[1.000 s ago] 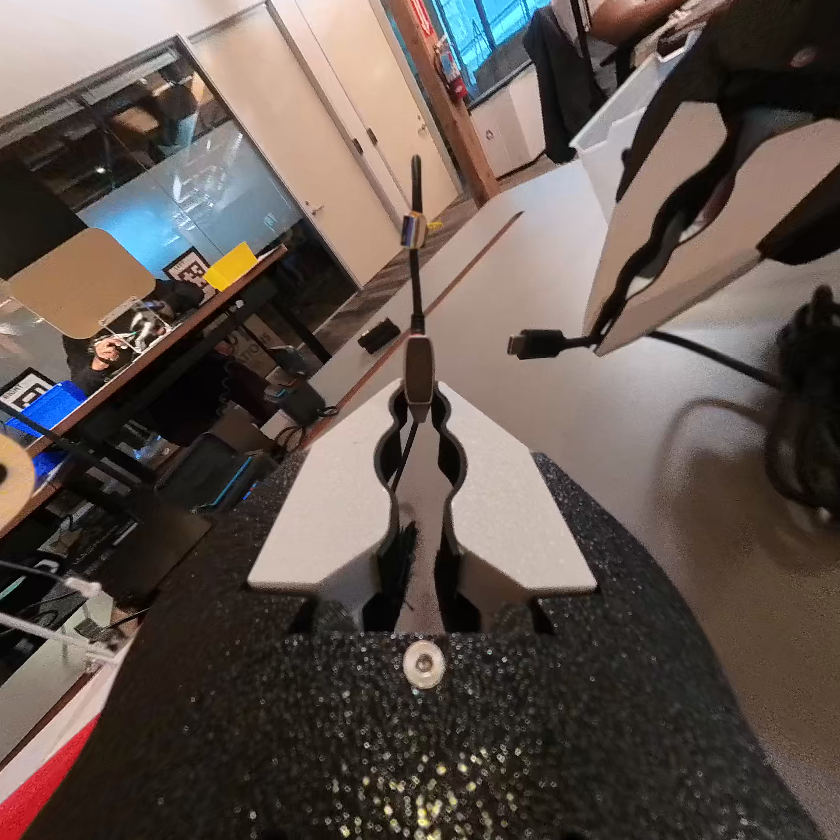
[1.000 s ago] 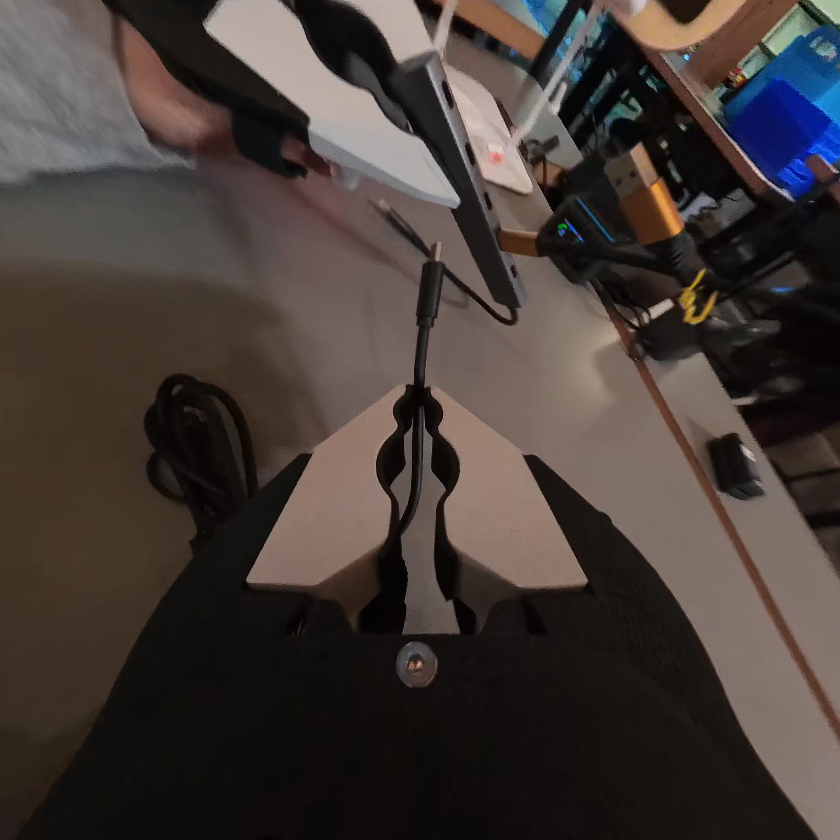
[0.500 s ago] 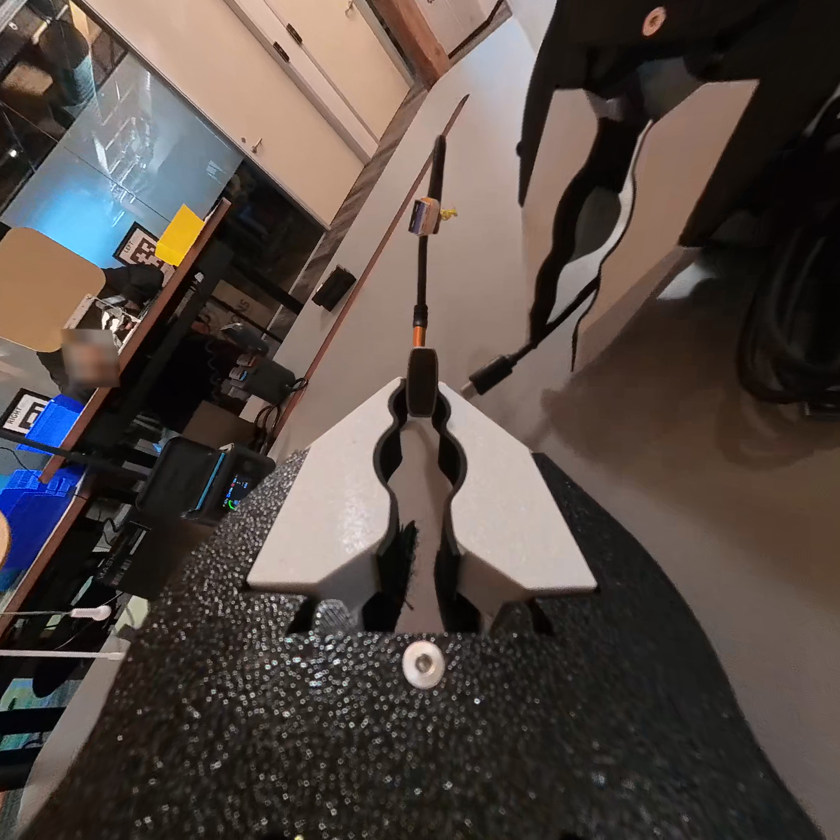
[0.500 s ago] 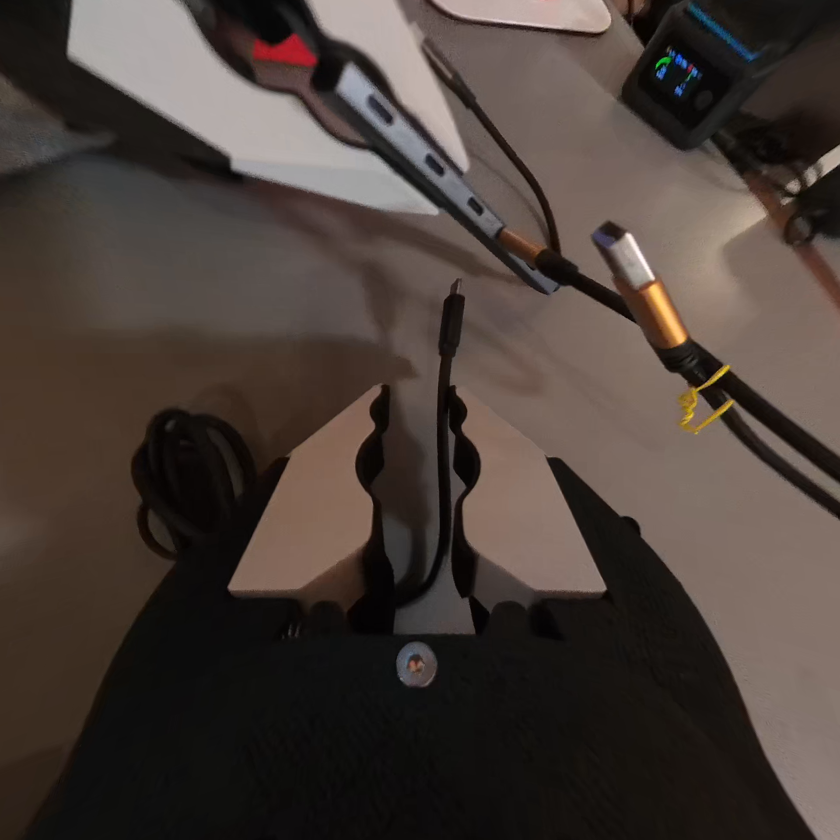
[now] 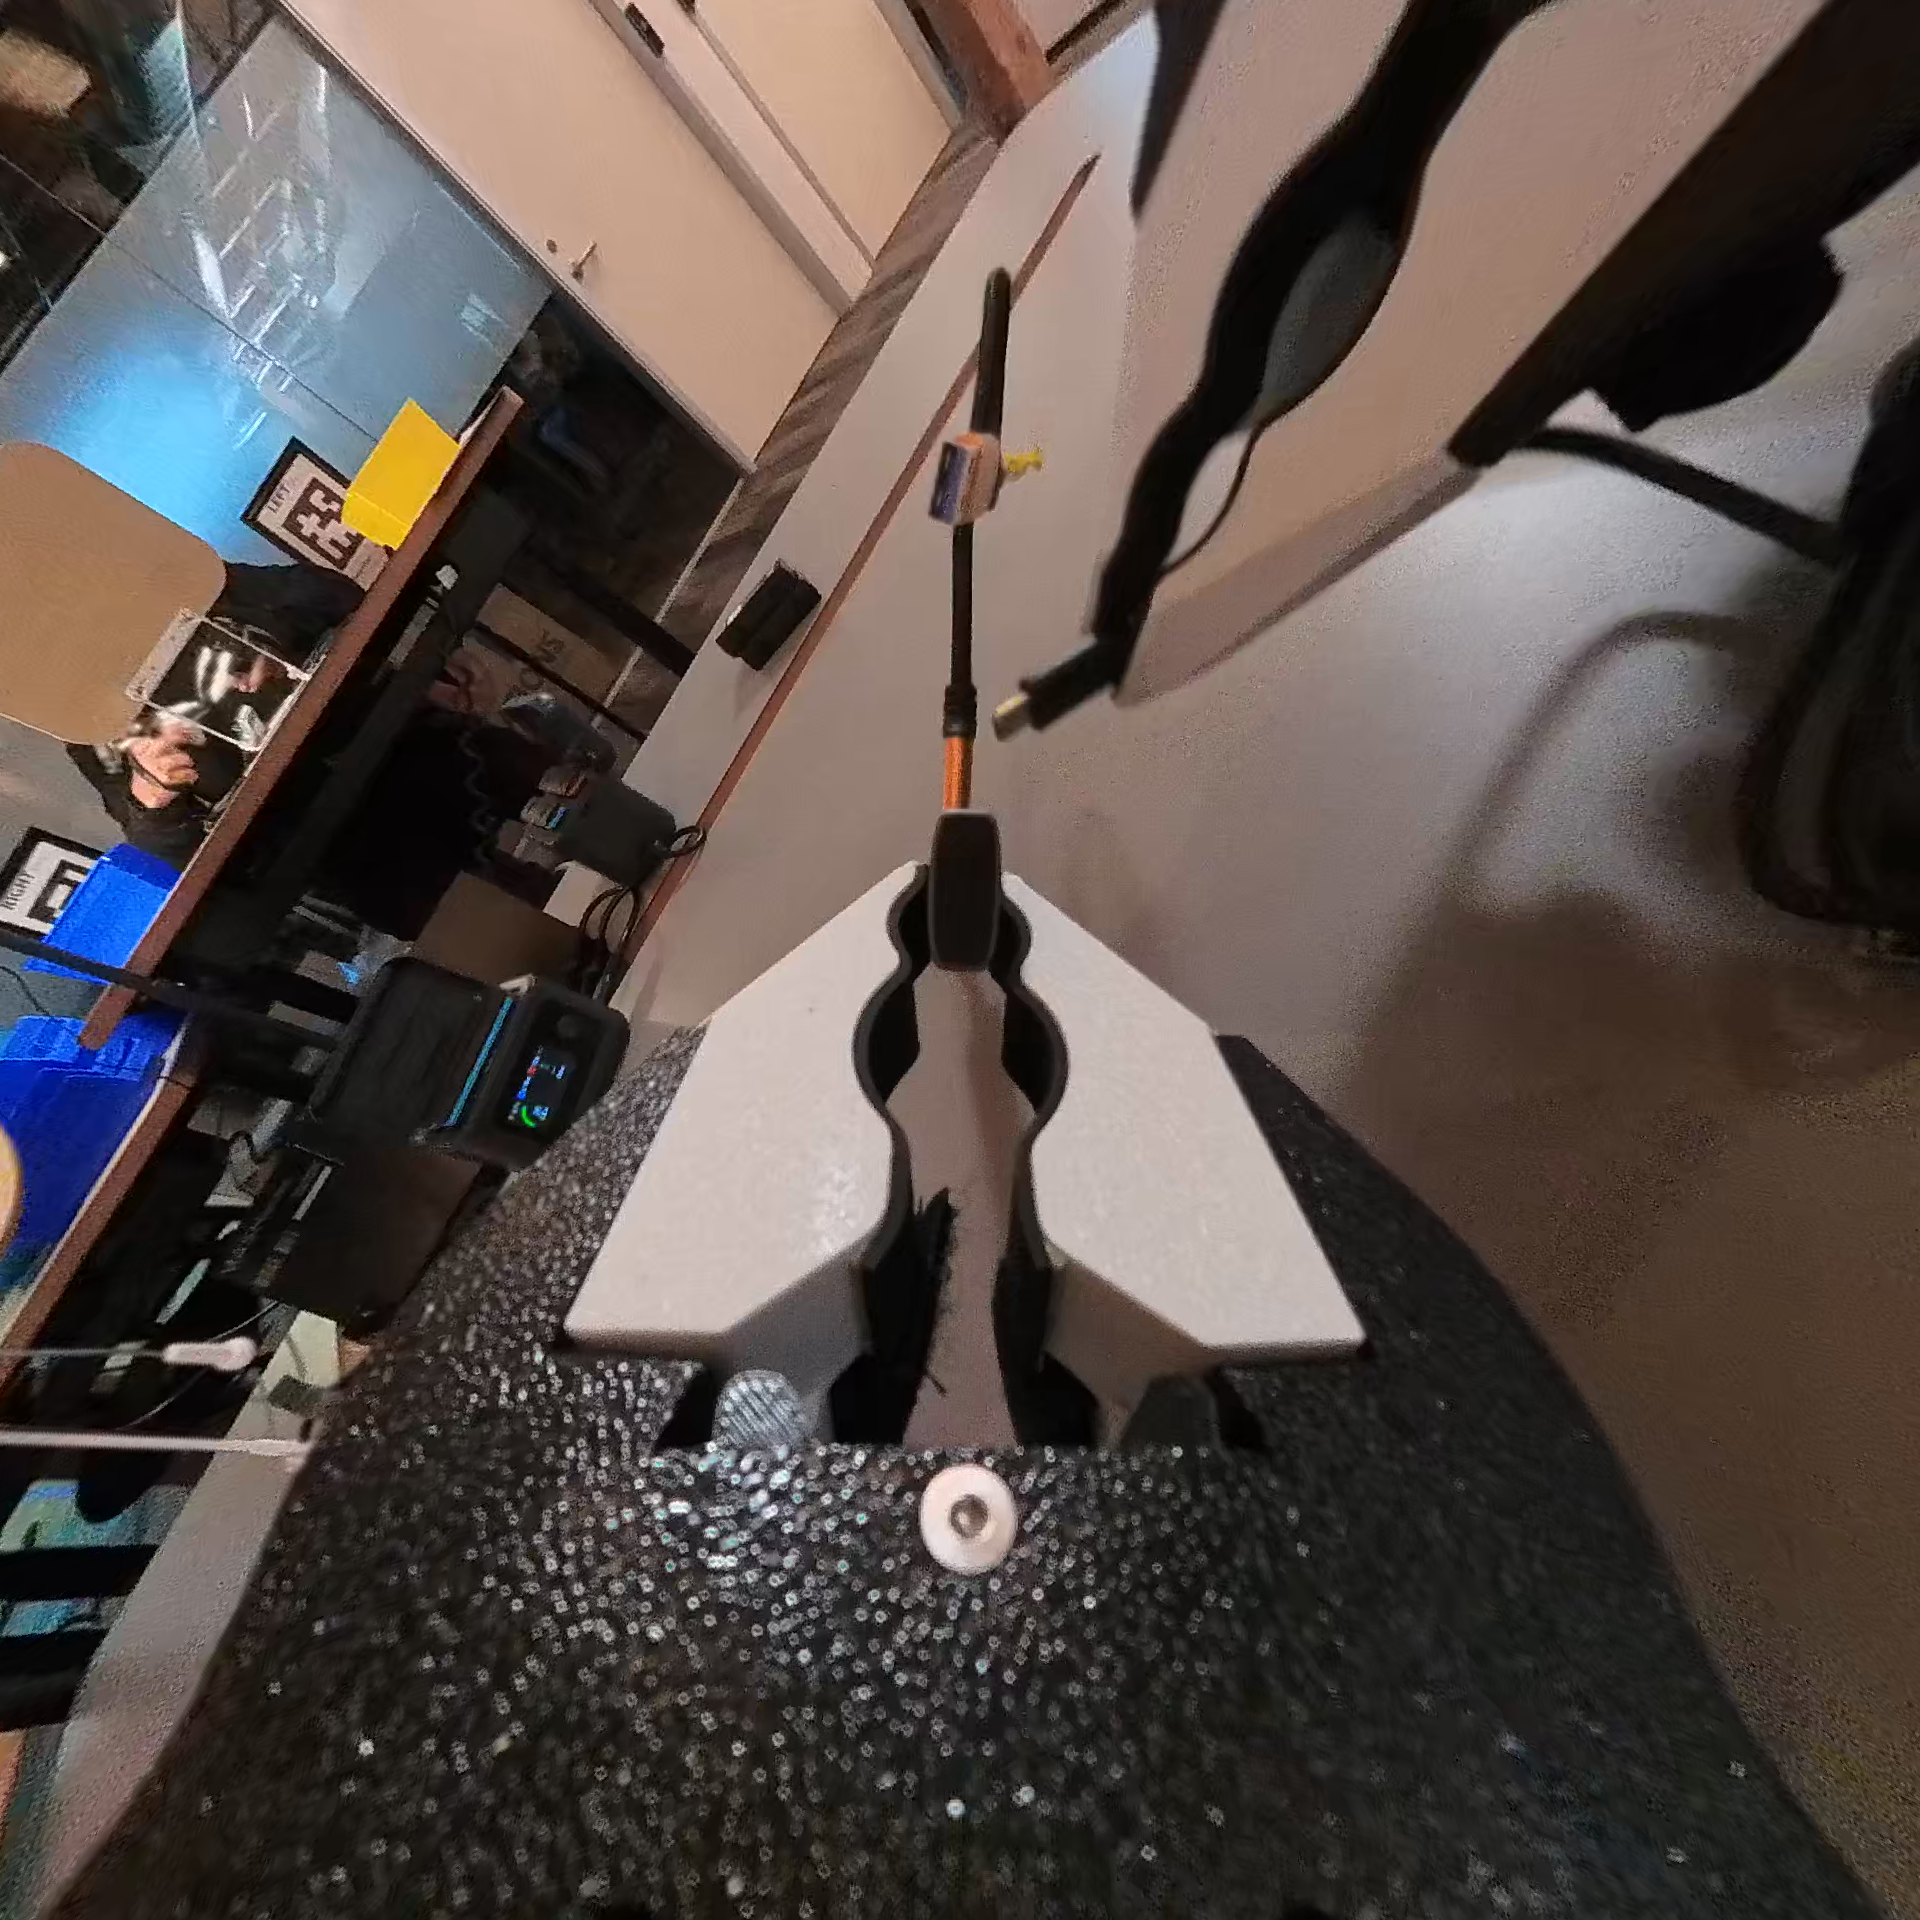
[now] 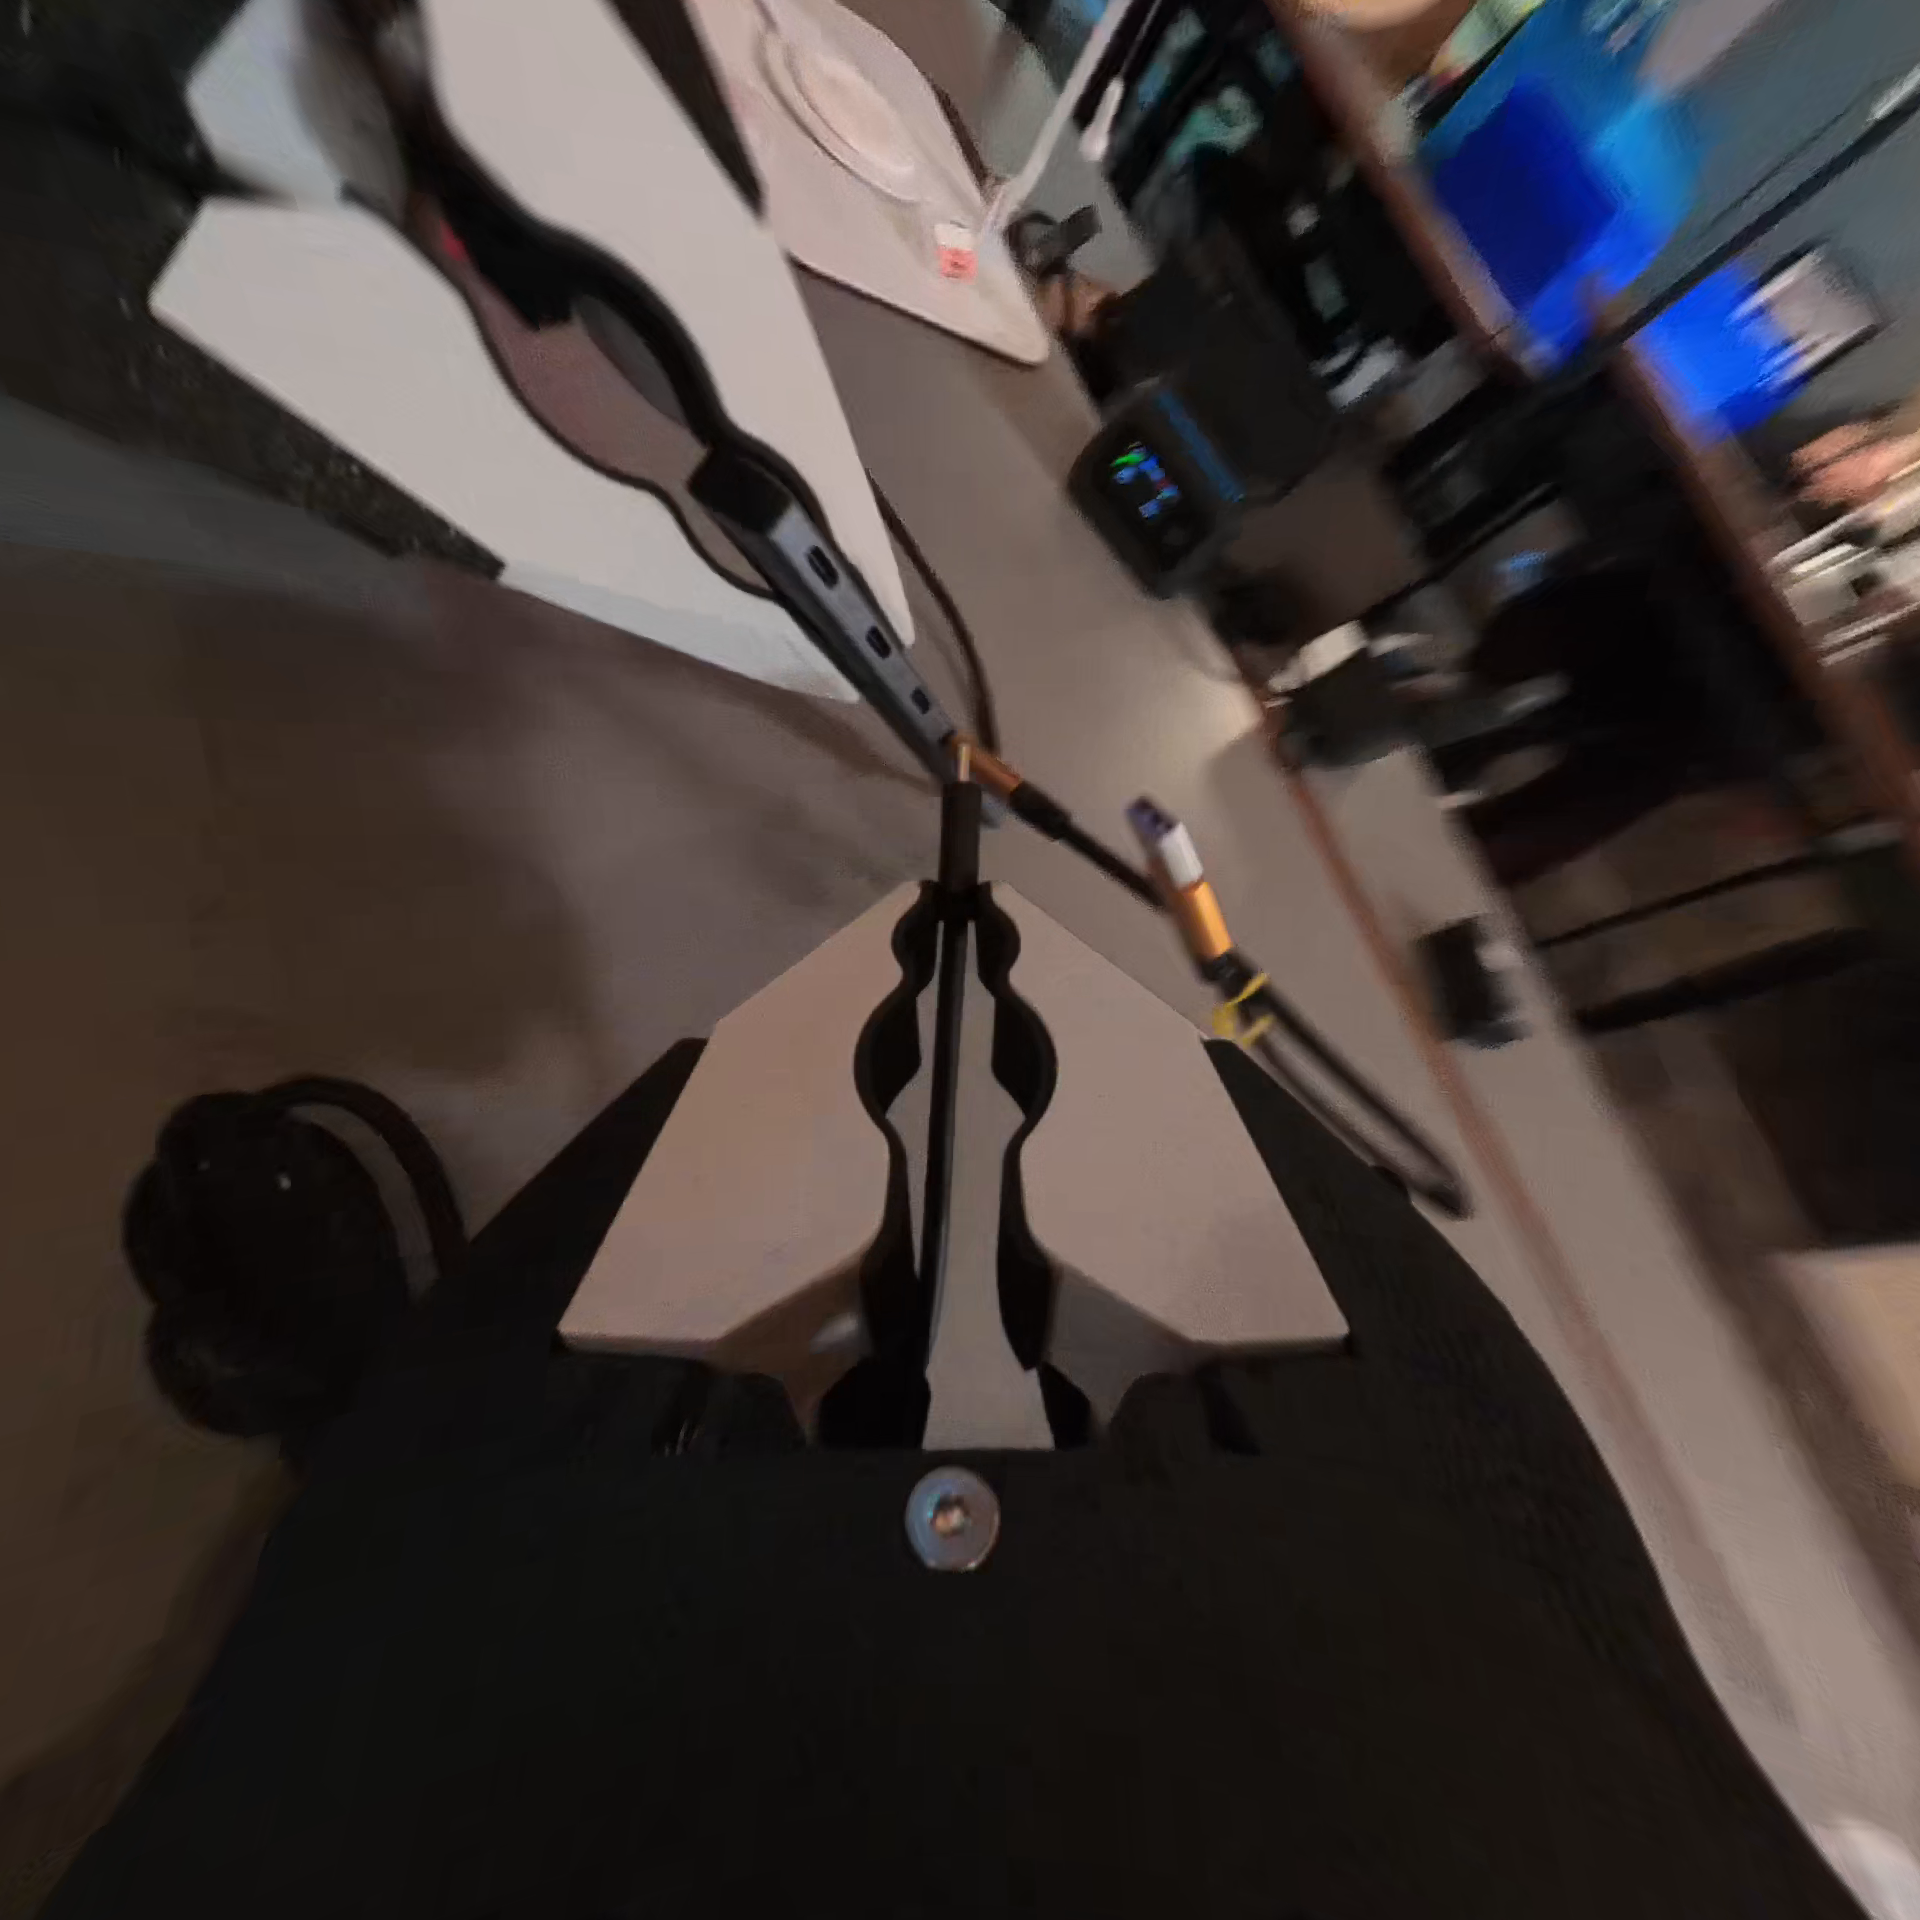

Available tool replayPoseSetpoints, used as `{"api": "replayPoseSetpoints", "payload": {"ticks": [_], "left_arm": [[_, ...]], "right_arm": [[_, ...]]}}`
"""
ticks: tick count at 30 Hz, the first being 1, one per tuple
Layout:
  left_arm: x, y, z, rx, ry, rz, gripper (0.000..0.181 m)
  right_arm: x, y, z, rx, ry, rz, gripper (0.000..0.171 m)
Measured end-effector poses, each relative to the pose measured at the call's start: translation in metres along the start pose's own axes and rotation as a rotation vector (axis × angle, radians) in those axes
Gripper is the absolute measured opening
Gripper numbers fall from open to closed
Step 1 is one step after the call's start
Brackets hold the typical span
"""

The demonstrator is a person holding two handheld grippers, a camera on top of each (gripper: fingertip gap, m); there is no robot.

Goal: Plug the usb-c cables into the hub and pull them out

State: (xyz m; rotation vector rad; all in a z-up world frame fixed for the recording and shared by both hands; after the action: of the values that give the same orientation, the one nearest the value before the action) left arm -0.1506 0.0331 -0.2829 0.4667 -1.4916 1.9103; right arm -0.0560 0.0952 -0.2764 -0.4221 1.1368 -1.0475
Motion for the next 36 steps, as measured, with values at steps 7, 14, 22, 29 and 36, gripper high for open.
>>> {"api": "replayPoseSetpoints", "payload": {"ticks": [7,14,22,29,36], "left_arm": [[-0.009,-0.006,-0.003,0.064,-0.01,-0.101,0.008],[-0.012,-0.007,-0.003,0.073,-0.009,-0.157,0.008],[-0.018,-0.008,-0.003,0.078,-0.005,-0.274,0.008],[-0.022,-0.012,0.001,0.004,0.024,-0.332,0.008],[-0.02,-0.006,0.001,0.016,0.032,-0.338,0.008]], "right_arm": [[0.02,-0.01,-0.004,0.186,0.299,0.77,0.005],[0.02,-0.007,-0.007,0.218,0.295,0.829,0.005],[0.021,-0.002,-0.007,0.205,0.219,0.766,0.005],[0.025,0.001,-0.008,0.154,0.174,0.767,0.005],[0.02,-0.001,-0.003,0.126,0.184,0.737,0.005]]}}
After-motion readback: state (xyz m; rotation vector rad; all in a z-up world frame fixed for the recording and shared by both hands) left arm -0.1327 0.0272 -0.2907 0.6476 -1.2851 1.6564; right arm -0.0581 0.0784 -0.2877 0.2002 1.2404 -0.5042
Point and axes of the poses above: each gripper's, where its closed fingertips meet, z back along the fingers, y out of its underside, x = y × z across the jaws, the point moved 6 cm from there along z, back along the fingers, and after that the axes turned 2 degrees about -x, right-handed, at the moved point
